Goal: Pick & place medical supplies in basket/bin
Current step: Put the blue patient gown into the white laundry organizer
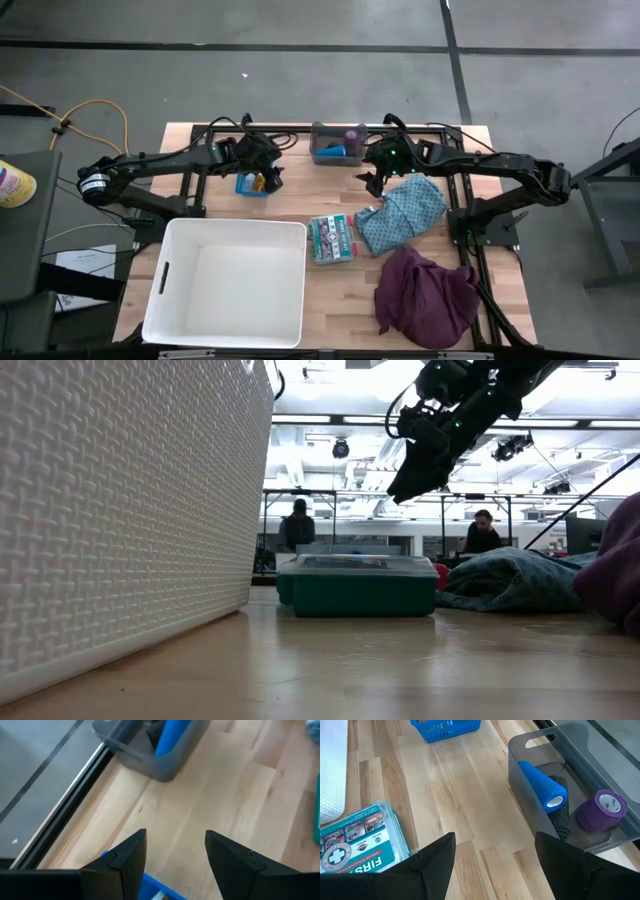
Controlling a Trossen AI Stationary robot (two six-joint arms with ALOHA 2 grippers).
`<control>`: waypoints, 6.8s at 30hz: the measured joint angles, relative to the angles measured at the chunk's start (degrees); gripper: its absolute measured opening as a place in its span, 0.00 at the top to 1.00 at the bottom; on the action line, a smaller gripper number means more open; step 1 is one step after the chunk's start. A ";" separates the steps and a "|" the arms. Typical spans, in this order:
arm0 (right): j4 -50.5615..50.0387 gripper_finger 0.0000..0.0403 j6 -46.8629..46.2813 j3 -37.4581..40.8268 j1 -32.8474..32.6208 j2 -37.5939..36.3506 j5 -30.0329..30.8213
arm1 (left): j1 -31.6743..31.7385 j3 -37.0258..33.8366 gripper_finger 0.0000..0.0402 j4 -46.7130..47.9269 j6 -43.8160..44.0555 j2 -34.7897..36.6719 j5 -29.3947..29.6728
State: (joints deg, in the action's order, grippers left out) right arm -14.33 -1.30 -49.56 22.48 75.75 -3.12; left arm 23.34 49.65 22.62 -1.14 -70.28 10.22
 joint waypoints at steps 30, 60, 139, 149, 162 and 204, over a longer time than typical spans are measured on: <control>0.00 0.35 0.02 0.00 0.02 0.00 -0.02 | 14.85 0.00 0.52 -1.70 -1.58 0.02 -0.47; 0.00 0.35 0.00 0.00 0.00 0.00 -0.02 | 13.18 0.00 0.52 -0.20 -0.52 0.04 -3.21; -13.79 0.35 8.64 0.02 -20.65 -9.42 22.38 | 11.51 0.00 0.52 -2.29 -0.40 0.04 -2.91; -22.03 0.35 -4.36 0.00 -32.52 -9.87 34.41 | 11.51 0.00 0.52 -2.33 -0.40 0.04 -2.91; -26.80 0.35 -13.33 0.00 -40.20 -3.48 34.45 | 11.51 0.00 0.52 -2.35 -0.40 0.04 -2.91; -19.26 0.34 -20.06 0.02 -55.37 10.71 32.77 | 11.50 0.00 0.52 -2.55 -0.40 0.04 -2.91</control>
State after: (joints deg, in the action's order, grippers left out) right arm -33.58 -21.36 -49.54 -32.88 86.46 29.65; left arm 34.84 49.65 20.08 -1.54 -70.24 7.31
